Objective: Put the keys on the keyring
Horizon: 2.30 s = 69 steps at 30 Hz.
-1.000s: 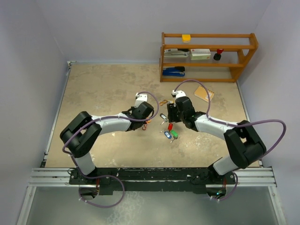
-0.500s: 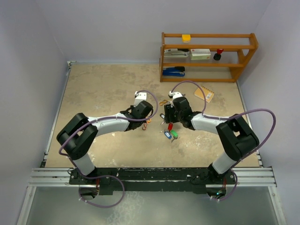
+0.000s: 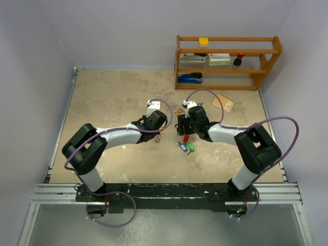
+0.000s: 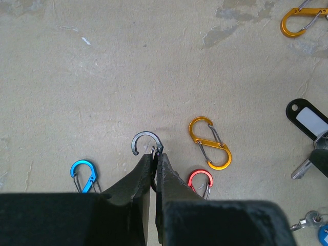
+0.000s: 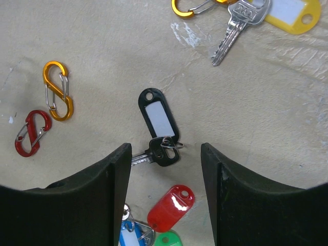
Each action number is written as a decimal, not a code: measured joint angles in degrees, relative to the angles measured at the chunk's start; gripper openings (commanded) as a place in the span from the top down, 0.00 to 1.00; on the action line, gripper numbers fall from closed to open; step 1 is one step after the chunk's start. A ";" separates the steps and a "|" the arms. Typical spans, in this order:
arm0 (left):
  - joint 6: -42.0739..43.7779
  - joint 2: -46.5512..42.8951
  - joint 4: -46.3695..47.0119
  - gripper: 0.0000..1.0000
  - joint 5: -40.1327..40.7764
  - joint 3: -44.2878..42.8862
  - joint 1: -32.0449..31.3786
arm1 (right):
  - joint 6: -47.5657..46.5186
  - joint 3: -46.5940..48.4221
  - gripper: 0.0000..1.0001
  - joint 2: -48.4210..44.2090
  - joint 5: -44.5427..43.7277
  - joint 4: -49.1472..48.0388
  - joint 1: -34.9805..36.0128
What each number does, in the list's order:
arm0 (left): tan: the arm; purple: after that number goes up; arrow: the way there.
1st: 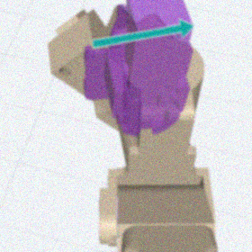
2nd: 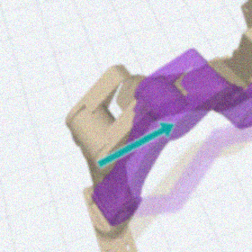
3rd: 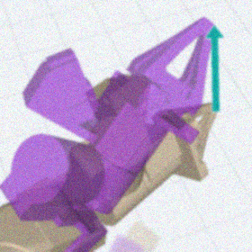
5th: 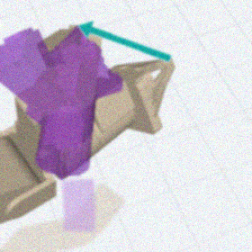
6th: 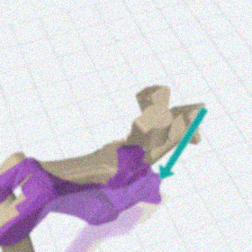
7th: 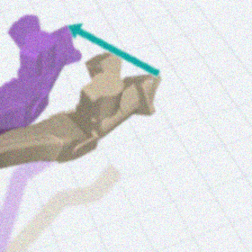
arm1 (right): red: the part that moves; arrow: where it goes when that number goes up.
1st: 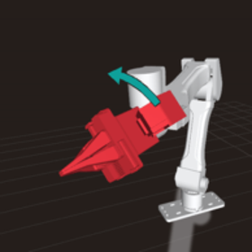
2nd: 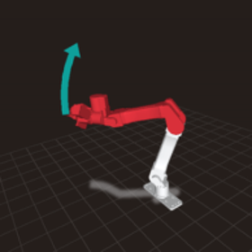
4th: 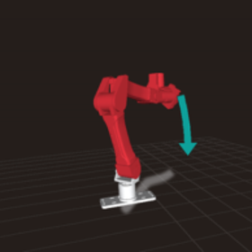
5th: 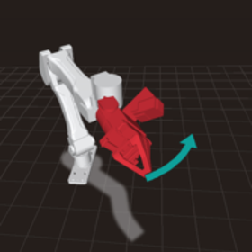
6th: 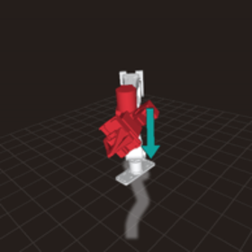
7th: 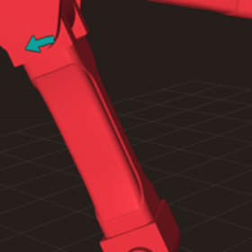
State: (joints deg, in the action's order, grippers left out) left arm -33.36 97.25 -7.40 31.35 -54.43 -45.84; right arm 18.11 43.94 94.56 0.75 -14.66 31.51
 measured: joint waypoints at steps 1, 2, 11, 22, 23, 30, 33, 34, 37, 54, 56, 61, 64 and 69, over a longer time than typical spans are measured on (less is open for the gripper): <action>0.02 0.00 0.00 1.00 0.02 0.02 0.00 | 0.20 -0.02 0.41 0.00 0.44 -0.13 0.00; 0.00 0.00 0.00 1.00 0.02 0.02 0.00 | 0.37 -0.02 0.41 0.00 0.81 -0.28 0.00; 0.00 -1.16 -0.37 1.00 0.57 0.94 0.00 | 1.88 -0.02 0.42 0.00 4.09 -1.51 1.42; 0.00 -5.03 -1.25 1.00 2.64 1.84 0.00 | 2.75 0.22 0.42 0.72 5.20 -2.05 4.52; 0.00 -5.07 -1.38 1.00 2.80 1.84 0.02 | 2.78 0.39 0.42 1.09 5.20 -2.08 4.74; 0.00 -5.11 -1.51 1.00 3.15 1.90 0.07 | 3.48 1.07 0.43 1.84 3.39 -1.95 5.70; 0.00 -5.11 -1.49 1.00 3.17 2.03 0.07 | 3.69 1.09 0.43 1.84 2.71 -1.92 5.73; 0.00 -5.11 -1.49 1.00 3.19 2.12 0.07 | 3.78 1.09 0.43 1.84 2.51 -1.92 5.73; 0.00 -5.11 -1.51 1.00 3.19 2.40 0.07 | 3.85 1.09 0.45 1.84 1.68 -1.92 5.73; 0.02 -5.11 -1.55 1.00 3.26 2.58 0.46 | 4.42 4.90 0.65 3.96 -2.16 0.42 7.98; 0.02 -5.11 -1.60 1.00 3.26 2.60 0.48 | 4.48 4.96 0.67 4.07 -2.95 1.16 8.09; 0.02 -5.11 -1.62 1.00 3.26 2.60 0.72 | 4.68 5.01 0.72 4.07 -4.50 2.45 8.20; 0.02 -5.11 -1.62 1.00 3.26 2.60 0.83 | 4.87 5.01 0.74 4.07 -4.83 2.54 8.22; 0.02 -5.11 -1.60 1.00 3.26 2.60 0.83 | 4.92 5.01 0.78 4.07 -5.77 2.56 8.24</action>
State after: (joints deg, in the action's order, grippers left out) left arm -33.34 92.14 -8.99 34.61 -51.83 -45.01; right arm 23.03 48.95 98.63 -5.02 -12.10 39.75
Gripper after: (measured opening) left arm 0.019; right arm 0.244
